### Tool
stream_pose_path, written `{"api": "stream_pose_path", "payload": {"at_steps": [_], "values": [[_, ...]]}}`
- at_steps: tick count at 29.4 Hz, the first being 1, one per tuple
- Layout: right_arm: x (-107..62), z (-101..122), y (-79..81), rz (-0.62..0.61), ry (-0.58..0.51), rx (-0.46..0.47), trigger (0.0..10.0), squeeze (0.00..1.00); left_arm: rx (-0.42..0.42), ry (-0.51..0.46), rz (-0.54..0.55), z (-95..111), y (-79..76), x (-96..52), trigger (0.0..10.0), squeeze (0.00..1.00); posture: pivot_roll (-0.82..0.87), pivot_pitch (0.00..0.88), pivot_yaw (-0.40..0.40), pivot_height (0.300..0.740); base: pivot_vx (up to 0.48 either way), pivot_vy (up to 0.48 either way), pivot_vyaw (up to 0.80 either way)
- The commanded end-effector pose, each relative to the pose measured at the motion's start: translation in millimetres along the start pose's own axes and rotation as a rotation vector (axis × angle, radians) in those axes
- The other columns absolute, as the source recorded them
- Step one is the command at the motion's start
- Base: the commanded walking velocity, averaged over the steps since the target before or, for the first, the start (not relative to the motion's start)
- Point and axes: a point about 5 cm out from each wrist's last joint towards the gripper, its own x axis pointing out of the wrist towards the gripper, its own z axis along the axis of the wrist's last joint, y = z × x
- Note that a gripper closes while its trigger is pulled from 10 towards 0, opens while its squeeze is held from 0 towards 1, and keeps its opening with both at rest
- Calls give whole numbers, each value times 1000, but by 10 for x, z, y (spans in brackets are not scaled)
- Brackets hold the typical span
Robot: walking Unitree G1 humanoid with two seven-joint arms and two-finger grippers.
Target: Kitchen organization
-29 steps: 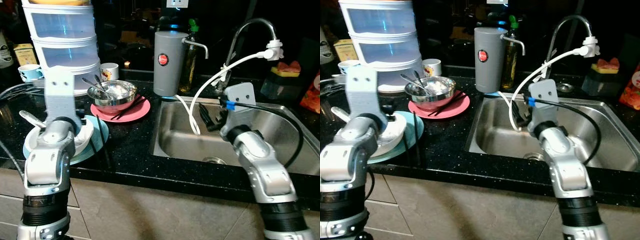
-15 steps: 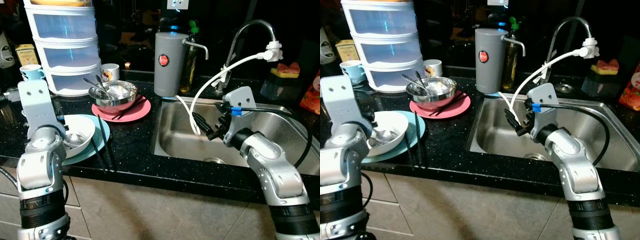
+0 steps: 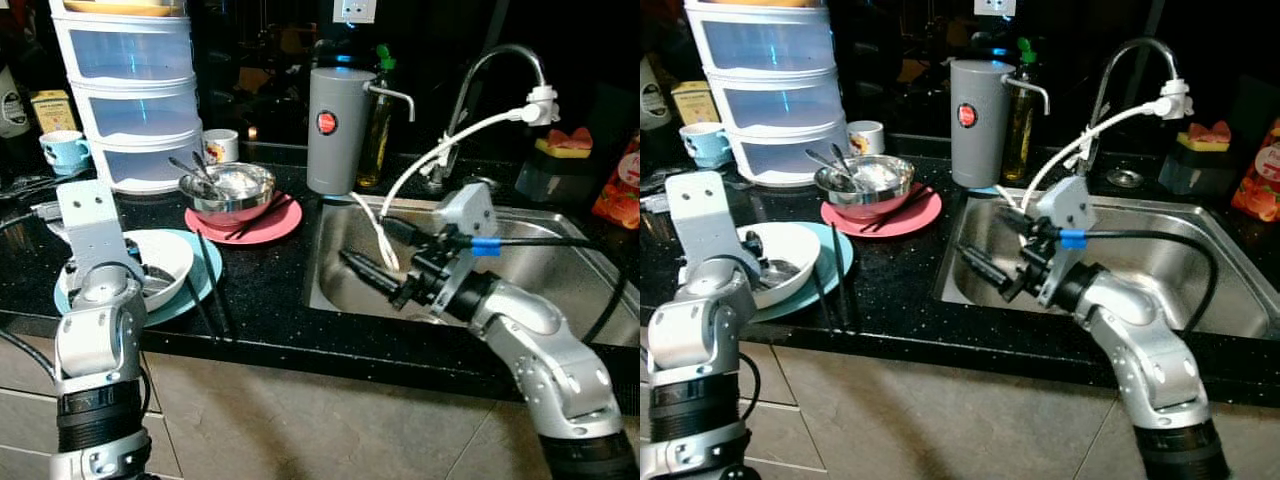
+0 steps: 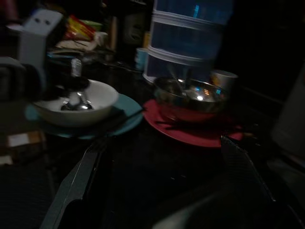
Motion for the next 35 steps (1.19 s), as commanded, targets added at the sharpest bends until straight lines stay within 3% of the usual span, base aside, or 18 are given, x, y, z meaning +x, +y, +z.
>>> {"api": "stream_pose_path", "payload": {"at_steps": [1, 15, 25, 35], "values": [[37, 26, 86, 38, -14, 8, 10000, 0, -20, -6, 11, 21, -11, 26, 10000, 0, 93, 63, -54, 740, 0, 0, 0], [44, 46, 118, 52, -40, 40, 10000, 0, -75, -20, 144, 44, 19, -39, 10000, 0, 92, 78, -45, 740, 0, 0, 0], [55, 60, 122, 37, -56, 43, 10000, 0, -101, 76, 43, -25, -104, 27, 10000, 0, 95, 78, -36, 740, 0, 0, 0], [37, 77, 134, 29, -67, 44, 10000, 0, -140, 128, 31, -16, -64, 150, 10000, 0, 94, 78, -31, 740, 0, 0, 0]]}}
